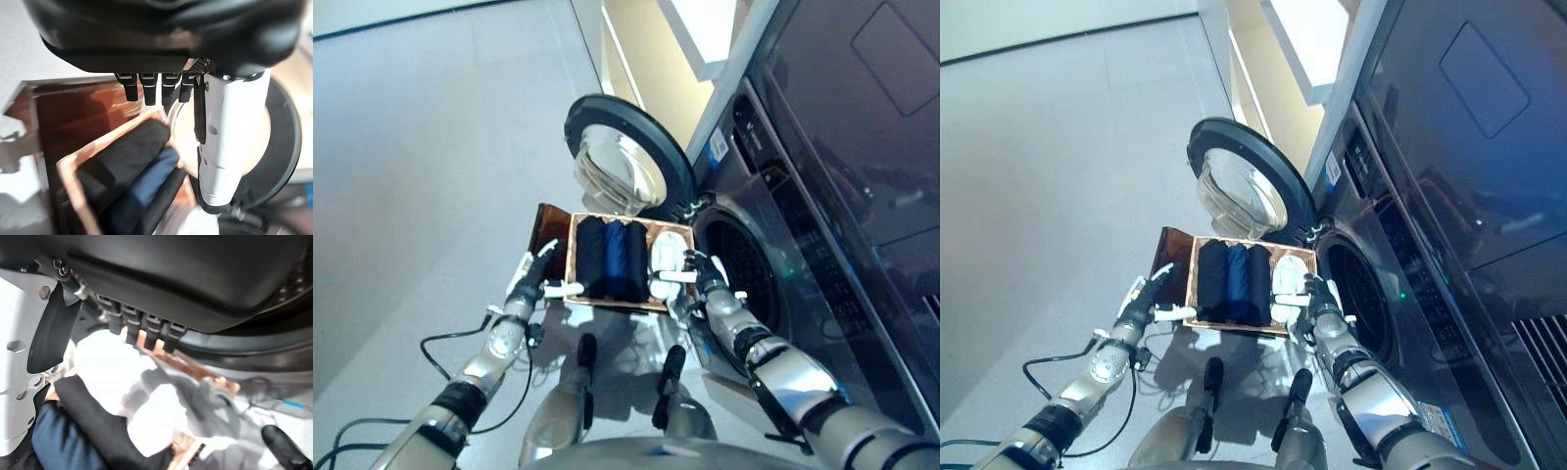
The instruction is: Pick up the clothes and place them into the washing machine
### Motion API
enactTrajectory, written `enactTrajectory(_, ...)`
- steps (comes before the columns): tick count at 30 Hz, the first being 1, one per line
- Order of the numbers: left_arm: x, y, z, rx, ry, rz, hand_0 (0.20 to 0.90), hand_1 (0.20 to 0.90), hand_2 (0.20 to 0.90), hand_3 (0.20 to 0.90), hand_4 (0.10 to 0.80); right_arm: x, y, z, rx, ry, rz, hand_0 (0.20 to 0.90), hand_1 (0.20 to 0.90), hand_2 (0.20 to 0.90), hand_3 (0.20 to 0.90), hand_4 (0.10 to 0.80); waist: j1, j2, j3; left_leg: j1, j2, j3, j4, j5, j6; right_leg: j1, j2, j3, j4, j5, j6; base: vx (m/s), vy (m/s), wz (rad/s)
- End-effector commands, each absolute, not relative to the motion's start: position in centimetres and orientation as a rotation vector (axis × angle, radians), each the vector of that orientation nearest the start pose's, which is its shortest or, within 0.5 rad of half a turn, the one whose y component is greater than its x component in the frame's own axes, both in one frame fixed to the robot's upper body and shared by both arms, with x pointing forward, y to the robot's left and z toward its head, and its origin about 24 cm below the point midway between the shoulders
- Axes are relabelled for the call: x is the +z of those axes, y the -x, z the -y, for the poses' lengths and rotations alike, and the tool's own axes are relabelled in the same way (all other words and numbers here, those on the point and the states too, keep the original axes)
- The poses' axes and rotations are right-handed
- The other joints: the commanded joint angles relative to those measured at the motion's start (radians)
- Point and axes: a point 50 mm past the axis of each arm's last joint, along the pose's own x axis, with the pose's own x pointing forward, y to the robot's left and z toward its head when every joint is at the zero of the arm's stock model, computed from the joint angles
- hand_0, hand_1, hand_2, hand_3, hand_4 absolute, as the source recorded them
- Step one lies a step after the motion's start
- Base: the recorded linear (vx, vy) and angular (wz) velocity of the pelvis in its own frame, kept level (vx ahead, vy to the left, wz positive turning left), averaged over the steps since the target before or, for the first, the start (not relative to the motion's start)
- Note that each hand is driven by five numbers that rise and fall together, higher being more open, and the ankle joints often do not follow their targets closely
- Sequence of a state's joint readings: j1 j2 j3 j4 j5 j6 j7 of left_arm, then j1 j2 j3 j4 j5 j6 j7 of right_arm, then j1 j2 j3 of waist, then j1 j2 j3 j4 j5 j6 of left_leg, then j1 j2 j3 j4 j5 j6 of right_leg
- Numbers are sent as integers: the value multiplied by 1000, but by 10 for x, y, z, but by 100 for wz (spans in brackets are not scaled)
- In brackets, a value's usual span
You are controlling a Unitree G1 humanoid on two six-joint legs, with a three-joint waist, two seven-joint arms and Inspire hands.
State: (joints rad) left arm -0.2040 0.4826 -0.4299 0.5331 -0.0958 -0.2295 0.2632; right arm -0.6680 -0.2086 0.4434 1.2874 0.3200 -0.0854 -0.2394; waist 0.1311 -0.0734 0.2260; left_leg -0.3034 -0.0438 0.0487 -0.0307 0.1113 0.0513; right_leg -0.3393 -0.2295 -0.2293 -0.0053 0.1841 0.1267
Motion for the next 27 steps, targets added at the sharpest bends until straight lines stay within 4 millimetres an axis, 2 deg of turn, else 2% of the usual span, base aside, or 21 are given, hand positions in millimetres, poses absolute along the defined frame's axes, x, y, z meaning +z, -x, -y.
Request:
enactTrajectory(1,58,-293,-203,2,-462,183,900,900,900,900,800,14,-359,187,-151,491,-368,900,900,900,900,800,35,-7,15,-123,-3,-86,167,-152,-62,-31,-60,10,99,-57,16,-7,35,3)
enactTrajectory(9,104,-289,-194,22,-403,394,900,900,900,900,800,38,-371,212,-272,640,-376,900,900,900,900,800,63,22,51,-200,-18,-82,203,-160,-64,-81,-69,14,113,-63,9,6,29,2)
enactTrajectory(20,121,-277,-189,29,-358,494,900,900,900,900,800,45,-370,234,-335,724,-403,900,900,900,900,800,91,76,74,-283,-42,-75,248,-169,-60,-122,-91,11,120,-65,6,5,27,2)
enactTrajectory(27,119,-271,-184,19,-335,501,900,900,900,900,800,51,-366,257,-395,797,-431,900,900,900,900,800,123,104,76,-353,-57,-79,254,-159,-62,-165,-106,-2,123,-66,6,12,14,6)
